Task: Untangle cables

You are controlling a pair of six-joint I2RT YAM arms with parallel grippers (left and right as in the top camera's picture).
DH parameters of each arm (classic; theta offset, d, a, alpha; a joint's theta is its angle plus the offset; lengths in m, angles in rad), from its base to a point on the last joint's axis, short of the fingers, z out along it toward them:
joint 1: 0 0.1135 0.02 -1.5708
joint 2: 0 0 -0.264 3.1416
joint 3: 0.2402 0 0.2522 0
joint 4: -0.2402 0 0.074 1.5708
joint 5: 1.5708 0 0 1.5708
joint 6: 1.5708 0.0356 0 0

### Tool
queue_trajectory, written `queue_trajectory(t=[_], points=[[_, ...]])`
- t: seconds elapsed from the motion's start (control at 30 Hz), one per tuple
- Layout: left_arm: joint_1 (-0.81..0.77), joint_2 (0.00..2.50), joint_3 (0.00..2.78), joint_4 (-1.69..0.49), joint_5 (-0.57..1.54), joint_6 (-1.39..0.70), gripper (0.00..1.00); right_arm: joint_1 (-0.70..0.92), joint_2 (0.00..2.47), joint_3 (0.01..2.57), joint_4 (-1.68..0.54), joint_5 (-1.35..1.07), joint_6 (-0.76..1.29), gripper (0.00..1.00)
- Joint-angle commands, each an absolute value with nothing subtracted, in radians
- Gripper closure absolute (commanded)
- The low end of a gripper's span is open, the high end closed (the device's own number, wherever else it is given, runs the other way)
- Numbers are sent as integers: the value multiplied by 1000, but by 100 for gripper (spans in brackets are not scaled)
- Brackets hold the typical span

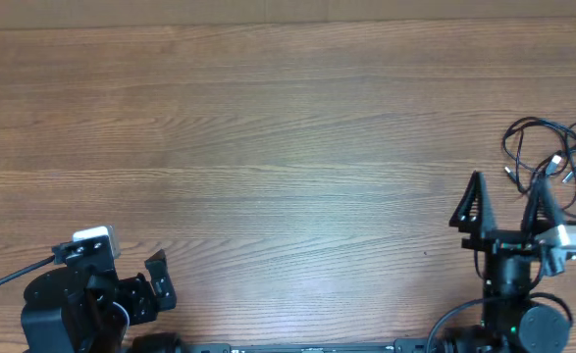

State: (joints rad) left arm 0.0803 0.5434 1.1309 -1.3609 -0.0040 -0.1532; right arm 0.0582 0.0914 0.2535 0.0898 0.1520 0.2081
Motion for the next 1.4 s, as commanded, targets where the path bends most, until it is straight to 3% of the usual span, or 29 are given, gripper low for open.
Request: queue_trajectory(t=[0.0, 0.23, 0.57, 1.37], points=[[78, 536, 1128, -1358, -4, -138, 0, 37, 25, 160, 144, 118, 200, 0], [78, 536, 1128, -1358, -4, -138, 1, -35, 2, 69, 158, 21, 198, 0], [78, 536, 1128, -1358, -4, -138, 0, -43, 3, 56, -195, -58, 148, 0], [78, 536, 1128, -1358, -4, -138, 1, -43, 3, 56, -191, -55, 148, 0]])
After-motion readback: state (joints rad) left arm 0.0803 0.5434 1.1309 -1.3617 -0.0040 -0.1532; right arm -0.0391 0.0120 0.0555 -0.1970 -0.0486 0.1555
